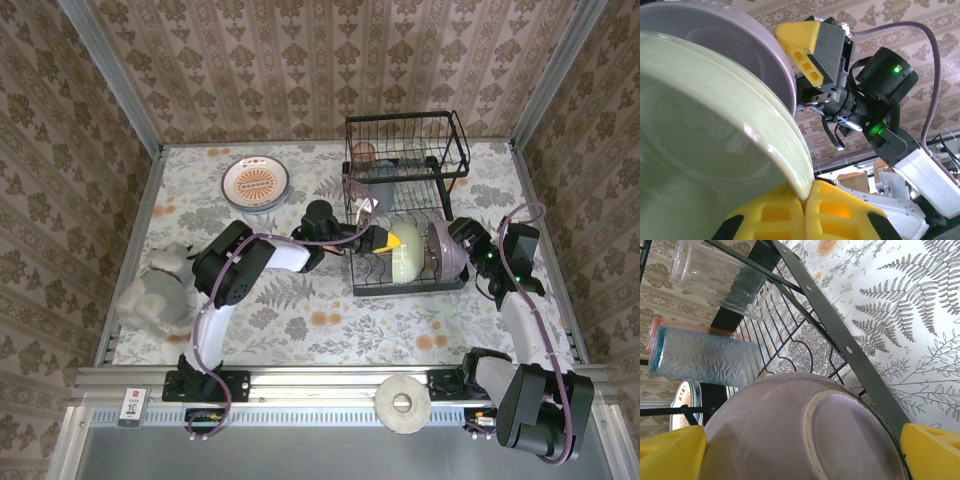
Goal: Unload the mixed dishes from the dish rack
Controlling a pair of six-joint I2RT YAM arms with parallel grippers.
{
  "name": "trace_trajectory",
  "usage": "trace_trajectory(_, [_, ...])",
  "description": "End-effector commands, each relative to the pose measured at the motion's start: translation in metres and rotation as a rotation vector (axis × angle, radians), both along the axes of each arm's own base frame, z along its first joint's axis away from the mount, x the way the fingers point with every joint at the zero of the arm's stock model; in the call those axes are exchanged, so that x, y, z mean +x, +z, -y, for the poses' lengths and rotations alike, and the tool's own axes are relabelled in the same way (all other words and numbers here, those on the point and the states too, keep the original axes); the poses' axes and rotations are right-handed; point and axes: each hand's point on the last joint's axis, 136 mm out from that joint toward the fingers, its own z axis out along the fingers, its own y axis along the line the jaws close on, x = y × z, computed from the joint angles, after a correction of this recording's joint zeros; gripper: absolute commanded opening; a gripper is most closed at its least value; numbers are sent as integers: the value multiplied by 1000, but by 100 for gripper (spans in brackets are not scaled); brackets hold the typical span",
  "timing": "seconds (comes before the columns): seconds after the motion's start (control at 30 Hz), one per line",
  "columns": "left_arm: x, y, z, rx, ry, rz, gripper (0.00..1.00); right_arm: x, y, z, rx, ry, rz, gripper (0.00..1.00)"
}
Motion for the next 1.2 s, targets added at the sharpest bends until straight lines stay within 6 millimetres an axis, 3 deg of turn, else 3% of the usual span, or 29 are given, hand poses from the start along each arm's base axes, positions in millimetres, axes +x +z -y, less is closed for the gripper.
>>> trace_trajectory(0.0, [-7, 22, 0, -126, -60, 212, 0, -9, -26, 2, 11, -18, -95, 100])
trace_trajectory(0.3, [-21, 22, -10, -180, -114, 384, 0, -2, -36, -6, 79, 14, -105, 100])
trace_trajectory(0.53, [-24, 23, -5, -204, -171, 425, 0, -4, -40, -4, 70, 2, -122, 100])
trace_trajectory(0.67, [-17, 23, -2, -198, -148, 405, 0, -5, -43, -5, 82, 5, -126, 100])
trace_trajectory(0.9, [1, 49, 7, -212, 2, 366, 0, -6, -42, -5, 79, 2, -124, 100])
trace_trajectory(1.17, [21, 62, 12, -211, 122, 279, 0, -5, -42, -5, 81, 4, -124, 100])
